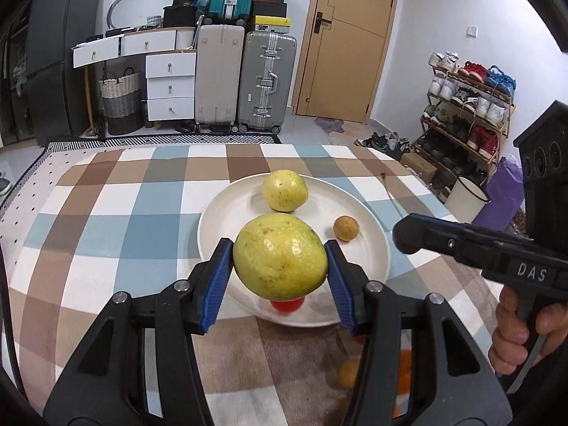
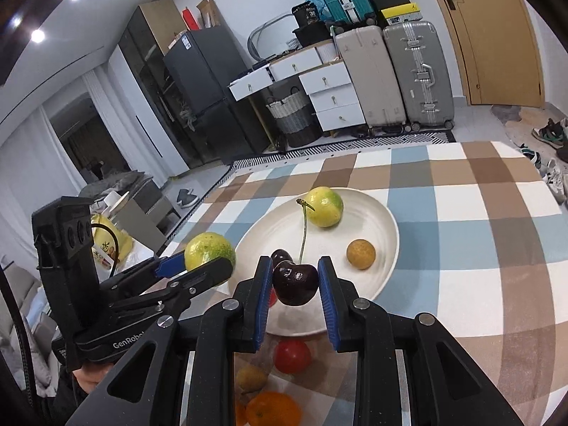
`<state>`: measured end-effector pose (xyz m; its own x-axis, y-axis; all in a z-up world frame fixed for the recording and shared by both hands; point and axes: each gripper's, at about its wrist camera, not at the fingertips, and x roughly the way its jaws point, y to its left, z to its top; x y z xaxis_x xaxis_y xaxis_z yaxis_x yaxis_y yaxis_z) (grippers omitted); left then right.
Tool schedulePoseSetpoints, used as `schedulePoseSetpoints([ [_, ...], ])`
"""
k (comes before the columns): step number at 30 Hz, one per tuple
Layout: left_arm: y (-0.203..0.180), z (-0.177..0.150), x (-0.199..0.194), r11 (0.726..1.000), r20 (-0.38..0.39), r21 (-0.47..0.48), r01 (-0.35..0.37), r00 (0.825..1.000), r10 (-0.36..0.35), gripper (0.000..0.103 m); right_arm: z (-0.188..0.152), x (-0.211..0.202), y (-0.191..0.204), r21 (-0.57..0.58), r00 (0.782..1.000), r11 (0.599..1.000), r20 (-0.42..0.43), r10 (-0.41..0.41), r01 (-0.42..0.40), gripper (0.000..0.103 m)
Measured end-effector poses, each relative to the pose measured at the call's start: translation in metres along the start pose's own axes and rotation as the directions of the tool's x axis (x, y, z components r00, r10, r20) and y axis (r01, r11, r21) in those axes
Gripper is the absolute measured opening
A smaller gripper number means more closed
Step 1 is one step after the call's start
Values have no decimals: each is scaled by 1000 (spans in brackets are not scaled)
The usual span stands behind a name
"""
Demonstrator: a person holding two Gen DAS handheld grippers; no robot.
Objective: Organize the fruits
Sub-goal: 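Carry the green fruit and cherry over the plate and open both grippers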
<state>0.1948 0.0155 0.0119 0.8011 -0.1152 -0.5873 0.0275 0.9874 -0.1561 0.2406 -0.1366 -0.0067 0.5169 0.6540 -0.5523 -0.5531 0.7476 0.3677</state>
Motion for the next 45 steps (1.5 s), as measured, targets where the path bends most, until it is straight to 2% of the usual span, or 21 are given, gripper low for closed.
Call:
schedulePoseSetpoints([
  [4,0,1,13,1000,-7,-11,6,1000,-6,49,-2,14,-2,6,999,1000,-16,-27,27,26],
  [12,-13,-2,26,998,6,49,27,1000,-27,47,-9,27,-14,38,1000,999,-20,-13,14,26],
  [16,-15,-1,31,998,3,48,38,999,-39,47,-10,33,-16,34,999,999,-37,-26,27,26],
  [20,-14,0,31,998,-8,40,38,999,-37,48,-9,29,-16,40,999,999,-17,-29,30,28],
  [22,-12,0,31,999,-19,30,40,999,-39,52,-8,25,-17,45,999,998,-2,-36,36,35],
  [24,-12,0,30,999,-28,30,33,999,-32,69,-8,21,-17,44,999,998,6,-38,38,43],
  [26,-11,-2,25,999,-15,37,17,1000,-17,76,-8,15,-18,41,999,998,24,-45,44,44],
  [27,-11,-3,23,999,-11,37,17,1000,-16,82,-7,12,-18,40,998,998,24,-52,51,46],
  [30,-8,-6,13,1000,-9,27,9,1000,-9,87,-7,4,-18,26,996,996,29,-81,80,59],
  [31,-7,-6,9,1000,-5,27,3,1000,-3,89,-7,2,-18,21,996,996,28,-87,87,68],
  [33,-5,-8,0,999,1,26,-18,1000,18,102,-7,-4,-18,17,995,995,25,-98,97,75],
  [34,-4,-10,-5,999,9,24,-24,1000,24,102,-8,-9,-17,13,995,996,30,-90,90,84],
  [37,0,-15,-23,999,21,19,-30,999,29,102,-10,-24,-13,-8,996,997,44,-80,80,99],
  [40,1,-22,-39,999,28,12,-42,999,41,102,-16,-34,-8,-35,995,996,51,-84,86,102],
  [45,-3,-37,-63,999,25,10,-49,998,49,102,-31,-49,-2,-82,993,991,49,-105,109,102],
])
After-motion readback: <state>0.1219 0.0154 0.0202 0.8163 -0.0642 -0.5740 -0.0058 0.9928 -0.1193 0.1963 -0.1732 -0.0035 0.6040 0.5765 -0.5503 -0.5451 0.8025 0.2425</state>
